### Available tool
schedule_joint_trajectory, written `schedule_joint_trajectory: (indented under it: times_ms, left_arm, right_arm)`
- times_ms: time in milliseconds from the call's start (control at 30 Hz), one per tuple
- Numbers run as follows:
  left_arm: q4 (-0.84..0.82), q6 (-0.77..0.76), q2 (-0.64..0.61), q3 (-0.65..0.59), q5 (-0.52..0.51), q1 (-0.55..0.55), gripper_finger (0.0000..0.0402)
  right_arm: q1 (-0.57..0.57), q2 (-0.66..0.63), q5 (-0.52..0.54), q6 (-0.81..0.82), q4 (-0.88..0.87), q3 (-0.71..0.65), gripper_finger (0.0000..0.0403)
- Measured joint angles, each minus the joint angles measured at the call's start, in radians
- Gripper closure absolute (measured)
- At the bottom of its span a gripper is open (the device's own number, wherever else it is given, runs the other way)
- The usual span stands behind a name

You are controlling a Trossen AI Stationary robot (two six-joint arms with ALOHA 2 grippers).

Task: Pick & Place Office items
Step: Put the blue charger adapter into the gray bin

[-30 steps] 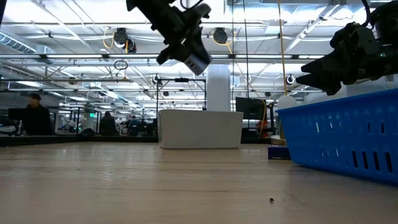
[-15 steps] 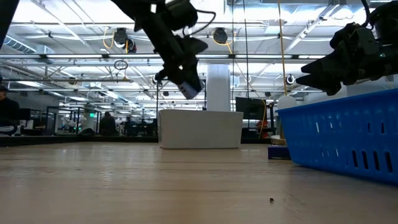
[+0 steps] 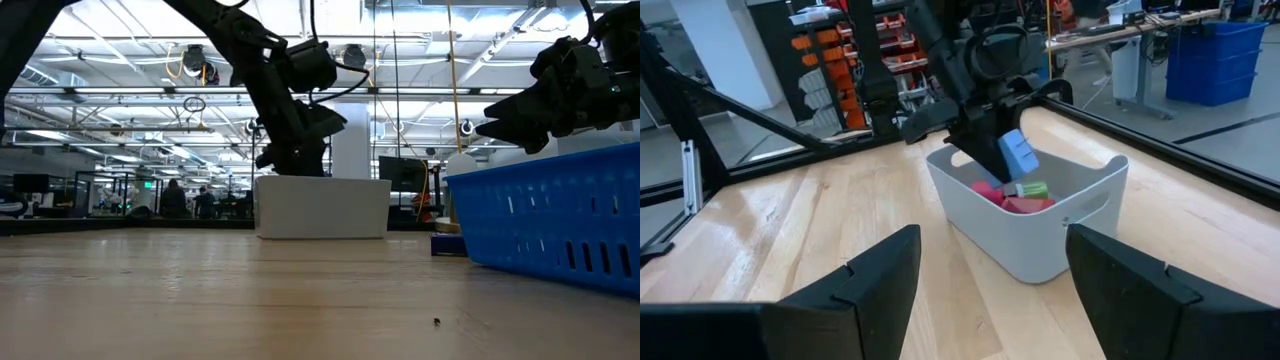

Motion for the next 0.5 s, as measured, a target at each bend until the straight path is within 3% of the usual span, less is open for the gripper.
schedule_joint_trajectory:
  times_ms: [167, 500]
  left_arm:
    - [0.013, 0.005, 0.001, 0.0, -0.008, 0.0, 0.0282]
    - [0.041, 0.004, 0.001, 0.0, 0.004, -0.022, 0.0162]
  right_arm:
    - [0.0, 0.0, 0.0, 0.0, 0.0, 0.0, 0.016]
    - [0.0, 0.001, 0.0, 0.0, 0.0, 0.0, 0.016]
